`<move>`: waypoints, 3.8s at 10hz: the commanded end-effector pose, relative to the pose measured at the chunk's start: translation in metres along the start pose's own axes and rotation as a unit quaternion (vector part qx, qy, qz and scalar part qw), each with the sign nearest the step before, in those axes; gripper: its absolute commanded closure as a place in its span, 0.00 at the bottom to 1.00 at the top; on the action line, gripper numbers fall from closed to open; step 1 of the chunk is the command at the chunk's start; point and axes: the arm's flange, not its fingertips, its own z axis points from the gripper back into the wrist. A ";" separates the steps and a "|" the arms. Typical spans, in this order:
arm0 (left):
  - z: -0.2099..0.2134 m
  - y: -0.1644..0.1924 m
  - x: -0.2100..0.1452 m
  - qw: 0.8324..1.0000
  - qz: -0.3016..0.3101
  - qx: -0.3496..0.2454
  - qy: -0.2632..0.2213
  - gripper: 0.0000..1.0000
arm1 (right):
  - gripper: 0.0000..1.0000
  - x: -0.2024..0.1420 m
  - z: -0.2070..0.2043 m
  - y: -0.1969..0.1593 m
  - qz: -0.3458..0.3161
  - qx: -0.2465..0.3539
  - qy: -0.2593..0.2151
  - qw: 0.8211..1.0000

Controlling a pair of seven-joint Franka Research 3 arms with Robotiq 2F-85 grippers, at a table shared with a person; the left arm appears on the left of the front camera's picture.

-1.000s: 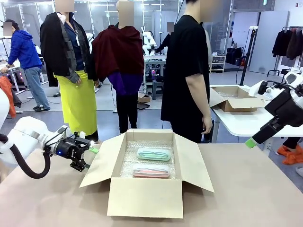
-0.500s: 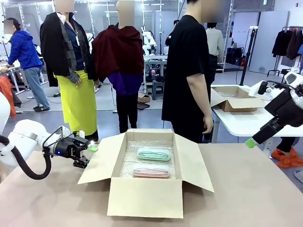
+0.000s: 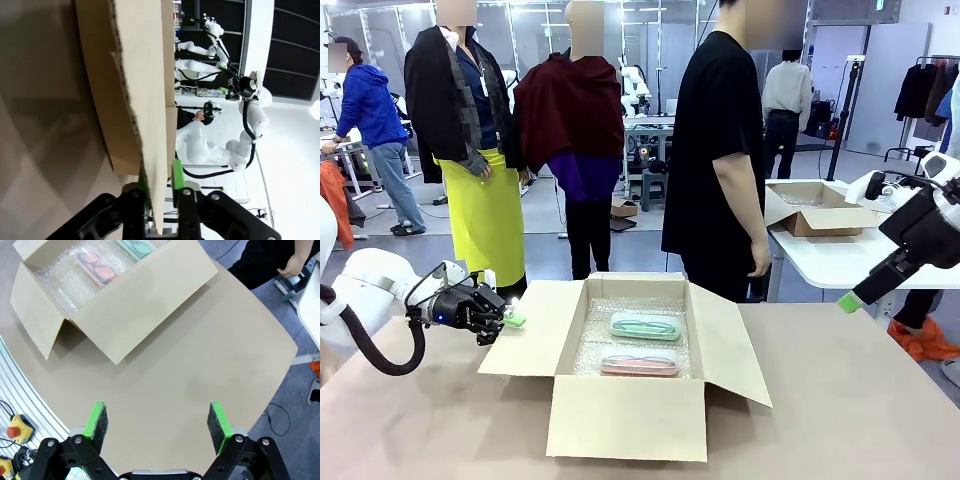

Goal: Pack the glasses set securely to prepare it for shipping.
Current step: Position the Package Box on the left side of the table.

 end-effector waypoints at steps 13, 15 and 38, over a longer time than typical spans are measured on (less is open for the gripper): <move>0.037 -0.005 -0.019 1.000 0.001 -0.002 -0.004 0.97 | 0.00 0.000 0.000 0.002 -0.002 -0.005 0.003 1.000; 0.078 -0.012 -0.041 1.000 0.010 0.001 -0.021 0.97 | 0.00 0.000 0.000 0.002 -0.002 -0.005 0.003 1.000; 0.321 -0.062 -0.120 0.974 -0.013 0.204 -0.101 0.00 | 0.00 0.000 0.000 0.002 -0.002 -0.005 0.003 1.000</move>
